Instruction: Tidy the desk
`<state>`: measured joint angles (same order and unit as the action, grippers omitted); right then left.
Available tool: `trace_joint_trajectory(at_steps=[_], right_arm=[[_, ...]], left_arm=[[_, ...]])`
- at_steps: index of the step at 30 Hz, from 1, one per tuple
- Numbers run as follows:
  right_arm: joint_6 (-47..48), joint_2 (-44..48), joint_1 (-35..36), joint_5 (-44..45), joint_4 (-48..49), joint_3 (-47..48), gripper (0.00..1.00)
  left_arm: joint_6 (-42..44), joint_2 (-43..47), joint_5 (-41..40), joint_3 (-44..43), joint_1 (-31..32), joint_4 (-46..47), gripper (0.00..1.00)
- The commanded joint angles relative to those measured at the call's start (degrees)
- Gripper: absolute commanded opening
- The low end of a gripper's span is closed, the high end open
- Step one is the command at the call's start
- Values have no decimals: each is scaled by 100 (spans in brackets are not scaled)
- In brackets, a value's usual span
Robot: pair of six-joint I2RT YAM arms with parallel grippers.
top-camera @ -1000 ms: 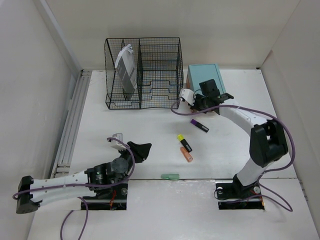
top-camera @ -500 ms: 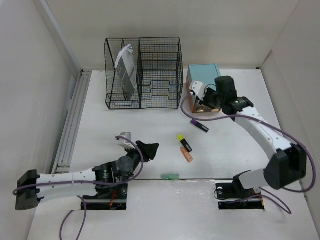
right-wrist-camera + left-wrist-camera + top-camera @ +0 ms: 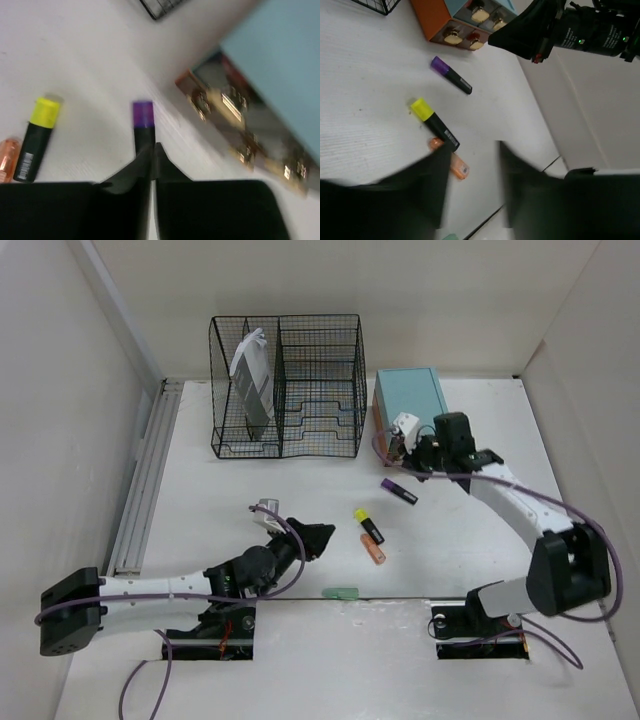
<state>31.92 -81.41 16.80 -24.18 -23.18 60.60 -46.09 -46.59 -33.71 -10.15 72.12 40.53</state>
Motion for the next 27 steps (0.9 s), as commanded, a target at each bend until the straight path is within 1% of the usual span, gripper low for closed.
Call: trace_joint_trajectory(at_steps=[1, 2, 3, 4, 5, 6, 7, 8, 9, 10, 12, 13, 14, 15, 16, 17, 18, 19, 20, 21, 22, 23, 24, 25, 26, 27], right_arm=[[-740, 1412, 156, 1296, 1627, -1069, 8], [-592, 2409, 253, 1798, 2233, -1459, 35], [-530, 2680, 254, 2317, 2900, -1689, 67], [-686, 2630, 254, 2565, 2759, -1587, 85], [-1088, 2456, 254, 2716, 2427, -1099, 94], [-1222, 2063, 254, 2474, 2058, -868, 87], [-1363, 1858, 62, 2236, 1463, -674, 54], [-1599, 1665, -26, 1929, 1152, -472, 19], [-1601, 1280, -106, 1483, 836, -78, 0], [-1601, 1137, -176, 756, 485, 56, 0], [-1794, 1083, -343, 556, 690, -3, 0], [-1847, 1292, -439, 468, 849, -82, 0], [-1847, 1381, -675, 345, 1102, -144, 1], [-1926, 1382, -826, 170, 1105, -145, 55], [-1927, 1434, -984, -93, 1105, -93, 75], [-1927, 1435, -1229, -556, 1105, -92, 80], [-1996, 1382, -1345, -787, 1105, -40, 86], [-2075, 1382, -1459, -998, 1105, -39, 100], [-2076, 1330, -1547, -1270, 1105, -39, 100], [-2076, 1329, -1687, -1343, 1044, -39, 100], [-2137, 1329, -1758, -1343, 1044, -39, 90], [-2138, 1329, -1759, -1343, 1044, -39, 69], [-2233, 1399, -1828, -1230, 1104, -39, 44], [-2295, 1399, -1881, -1168, 1105, -92, 23], [-2296, 1478, -1882, -1167, 1105, -92, 1], [-2374, 1548, -1882, -1107, 1105, -144, 0]], left_arm=[[188, 97, 278, -198, -31, 413, 15], [188, 97, 278, -198, -31, 351, 3], [188, 158, 217, -198, -31, 350, 0], [240, 159, 216, -198, -31, 272, 0], [240, 211, 216, -198, -83, 271, 0], [240, 212, 216, -198, -84, 271, 0], [310, 212, 216, -198, -84, 340, 5], [311, 159, 216, -198, -84, 480, 17], [380, 72, 321, -198, -153, 569, 41], [433, 10, 322, -198, -154, 683, 52], [382, -296, 549, -259, -398, 1094, 70], [311, -455, 863, -346, -531, 1245, 78], [215, -639, 1058, -417, -680, 1368, 78], [40, -1076, 1312, -600, -847, 1700, 80], [-57, -1333, 1828, -706, -1179, 1904, 80], [-163, -1614, 2068, -838, -1339, 2080, 80], [-251, -1904, 2288, -1179, -1471, 2255, 80], [-452, -2533, 2473, -1382, -1681, 2553, 75], [-584, -2853, 2814, -1602, -1788, 2643, 66], [-690, -3169, 3018, -1839, -1885, 2740, 55], [-926, -3816, 3411, -2328, -2068, 2958, 31], [-1111, -4127, 3572, -2551, -2157, 3030, 21], [-1270, -4417, 3730, -2771, -2210, 3100, 15], [-1402, -4699, 3871, -3156, -2272, 3205, 11], [-1534, -5197, 4003, -3334, -2324, 3354, 3], [-1805, -5403, 4170, -3483, -2377, 3356, 1]])
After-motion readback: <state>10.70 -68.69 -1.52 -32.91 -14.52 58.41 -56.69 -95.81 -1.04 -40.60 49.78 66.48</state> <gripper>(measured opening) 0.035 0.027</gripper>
